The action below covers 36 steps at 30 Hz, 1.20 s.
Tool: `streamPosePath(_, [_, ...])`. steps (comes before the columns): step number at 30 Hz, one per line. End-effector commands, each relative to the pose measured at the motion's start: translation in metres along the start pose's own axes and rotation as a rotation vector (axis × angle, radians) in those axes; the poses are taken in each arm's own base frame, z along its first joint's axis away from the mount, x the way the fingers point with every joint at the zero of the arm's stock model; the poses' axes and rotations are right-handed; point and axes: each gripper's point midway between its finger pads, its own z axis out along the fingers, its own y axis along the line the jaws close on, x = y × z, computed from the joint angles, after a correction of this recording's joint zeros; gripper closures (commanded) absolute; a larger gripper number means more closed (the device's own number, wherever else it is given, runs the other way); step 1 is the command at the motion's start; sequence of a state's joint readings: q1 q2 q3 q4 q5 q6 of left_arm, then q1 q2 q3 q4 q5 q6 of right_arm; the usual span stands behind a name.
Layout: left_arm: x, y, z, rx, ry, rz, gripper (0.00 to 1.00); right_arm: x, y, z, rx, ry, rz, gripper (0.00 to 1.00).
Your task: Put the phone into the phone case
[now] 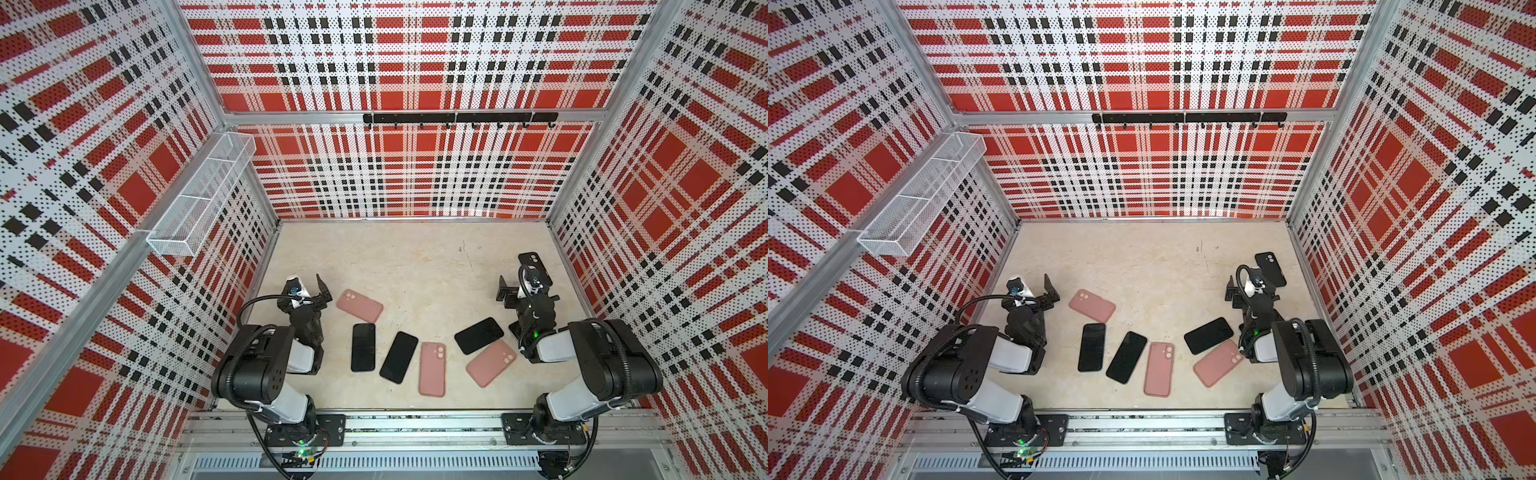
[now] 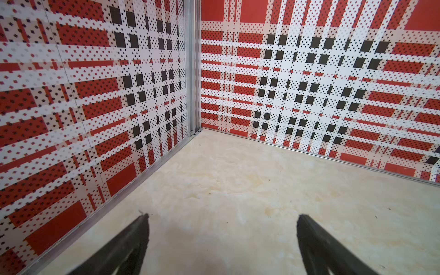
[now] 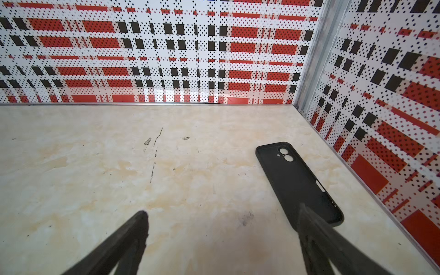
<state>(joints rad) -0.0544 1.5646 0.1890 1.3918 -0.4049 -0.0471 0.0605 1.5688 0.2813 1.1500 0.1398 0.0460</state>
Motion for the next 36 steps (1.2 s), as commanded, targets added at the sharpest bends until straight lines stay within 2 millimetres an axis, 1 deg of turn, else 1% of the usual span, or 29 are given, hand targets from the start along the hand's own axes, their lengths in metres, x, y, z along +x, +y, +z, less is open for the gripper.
streamPosePath(1, [-0.008,0.0,0.001,-0.006,-0.033,-0.002,0.02,-0.004,-0.002,0.002,0.004,-0.015,0.0,0.0])
streamPosePath(6, [-0.006,0.003,0.004,0.0,-0.022,-0.019,0.02,-0.004,-0.001,0.002,0.003,-0.014,0.0,0.0])
streamPosePath(26, [-0.005,0.002,0.006,0.002,-0.015,-0.014,0.02,-0.002,-0.002,0.006,-0.029,0.005,0.016,0.0])
streamPosePath(29, [-0.006,0.003,0.006,0.002,-0.017,-0.019,0.02,-0.004,-0.003,0.005,-0.03,-0.005,0.023,0.0])
streamPosePath(30, [-0.006,0.003,0.005,0.004,-0.019,-0.02,0.02,-0.006,-0.007,0.006,-0.008,0.004,0.034,0.0])
streamPosePath(31, [-0.009,0.004,0.004,0.001,-0.031,-0.024,0.0,-0.01,-0.013,0.009,0.015,0.035,0.049,0.0])
streamPosePath(33, [-0.022,0.008,0.004,-0.034,-0.04,-0.03,0.0,-0.022,-0.022,0.017,0.065,0.098,0.065,0.0])
streamPosePath(34, [-0.03,0.011,0.003,-0.062,-0.041,-0.037,0.02,-0.034,-0.022,0.019,0.063,0.097,0.07,0.0])
streamPosePath(35, [-0.039,0.012,0.001,-0.082,-0.049,-0.043,0.02,-0.04,-0.02,0.02,0.056,0.124,0.088,0.0])
streamPosePath(36, [-0.051,0.014,-0.003,-0.102,-0.072,-0.061,0.02,-0.041,-0.018,0.019,0.048,0.159,0.108,0.0])
